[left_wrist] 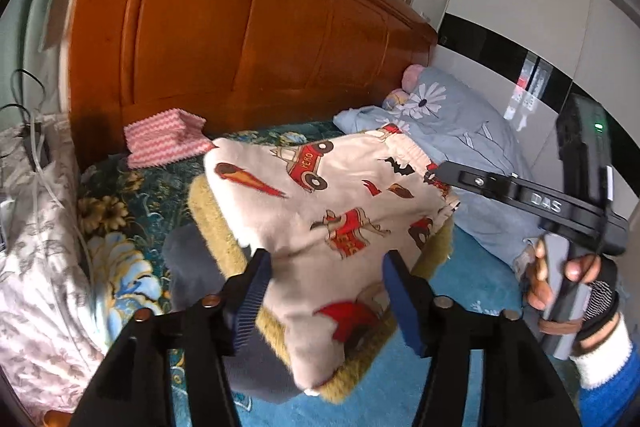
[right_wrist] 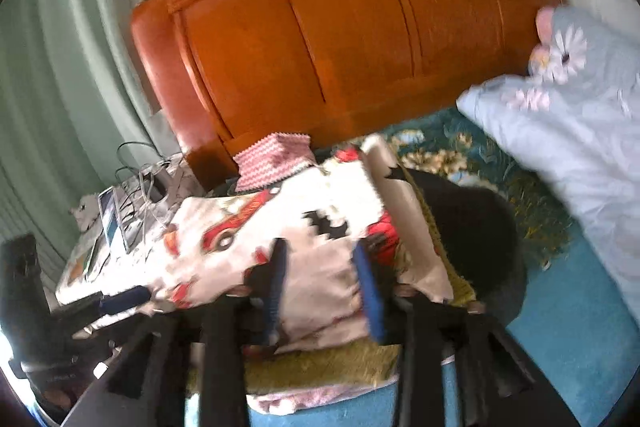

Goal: Fold clothes
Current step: 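Lower the folded pants onto the olive fleece stack and open both grippers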

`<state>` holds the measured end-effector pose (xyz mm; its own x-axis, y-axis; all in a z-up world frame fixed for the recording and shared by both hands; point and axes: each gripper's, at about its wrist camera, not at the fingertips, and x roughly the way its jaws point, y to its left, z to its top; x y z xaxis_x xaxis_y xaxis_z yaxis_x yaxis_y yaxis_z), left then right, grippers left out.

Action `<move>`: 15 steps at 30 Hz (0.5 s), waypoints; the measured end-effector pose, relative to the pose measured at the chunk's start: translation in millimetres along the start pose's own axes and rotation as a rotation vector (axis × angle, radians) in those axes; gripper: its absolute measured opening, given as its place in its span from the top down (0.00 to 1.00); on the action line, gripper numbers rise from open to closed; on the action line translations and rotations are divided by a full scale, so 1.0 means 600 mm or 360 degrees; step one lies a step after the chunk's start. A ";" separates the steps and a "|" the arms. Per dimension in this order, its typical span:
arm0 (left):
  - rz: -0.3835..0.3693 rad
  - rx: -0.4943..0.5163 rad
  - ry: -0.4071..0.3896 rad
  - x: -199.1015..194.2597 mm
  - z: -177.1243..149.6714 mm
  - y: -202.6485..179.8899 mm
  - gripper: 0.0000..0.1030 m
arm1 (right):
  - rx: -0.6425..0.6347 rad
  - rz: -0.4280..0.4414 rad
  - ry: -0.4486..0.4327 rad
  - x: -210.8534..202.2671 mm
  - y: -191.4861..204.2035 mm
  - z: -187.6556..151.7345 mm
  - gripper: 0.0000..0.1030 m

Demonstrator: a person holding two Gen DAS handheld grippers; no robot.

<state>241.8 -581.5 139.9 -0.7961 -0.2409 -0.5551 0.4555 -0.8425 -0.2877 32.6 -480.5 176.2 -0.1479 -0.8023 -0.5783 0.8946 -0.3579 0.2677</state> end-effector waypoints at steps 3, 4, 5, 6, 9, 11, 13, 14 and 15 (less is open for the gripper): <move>0.0006 -0.0017 0.0003 -0.019 -0.016 -0.006 0.36 | -0.0042 0.0001 -0.0001 -0.027 0.022 -0.017 0.52; 0.0008 -0.0021 0.0013 -0.023 -0.023 -0.008 0.34 | -0.0050 -0.0013 0.0005 -0.034 0.028 -0.023 0.48; 0.0006 -0.0028 0.0043 -0.024 -0.032 -0.008 0.31 | -0.0056 -0.0021 0.0016 -0.039 0.033 -0.030 0.47; 0.0003 -0.0034 0.0075 -0.024 -0.041 -0.009 0.30 | -0.0060 -0.0019 0.0034 -0.042 0.037 -0.036 0.47; 0.0020 -0.0077 0.0156 -0.020 -0.064 -0.008 0.30 | -0.0135 -0.0059 0.0088 -0.050 0.059 -0.058 0.42; 0.0046 -0.0103 0.0196 -0.017 -0.074 -0.008 0.30 | -0.0183 -0.0090 0.0111 -0.053 0.071 -0.068 0.31; 0.0051 -0.0115 0.0207 -0.017 -0.081 -0.010 0.29 | -0.0202 -0.0108 0.0134 -0.054 0.079 -0.080 0.31; 0.0051 -0.0119 0.0213 -0.017 -0.084 -0.011 0.25 | -0.0208 -0.0117 0.0147 -0.055 0.083 -0.086 0.31; 0.0051 -0.0124 0.0218 -0.017 -0.087 -0.012 0.22 | -0.0212 -0.0128 0.0158 -0.054 0.085 -0.091 0.31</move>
<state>267.4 -547.9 106.6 -0.7211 -0.1945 -0.6650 0.5137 -0.7941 -0.3248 106.2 -446.6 166.5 -0.1848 -0.7203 -0.6686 0.9304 -0.3474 0.1171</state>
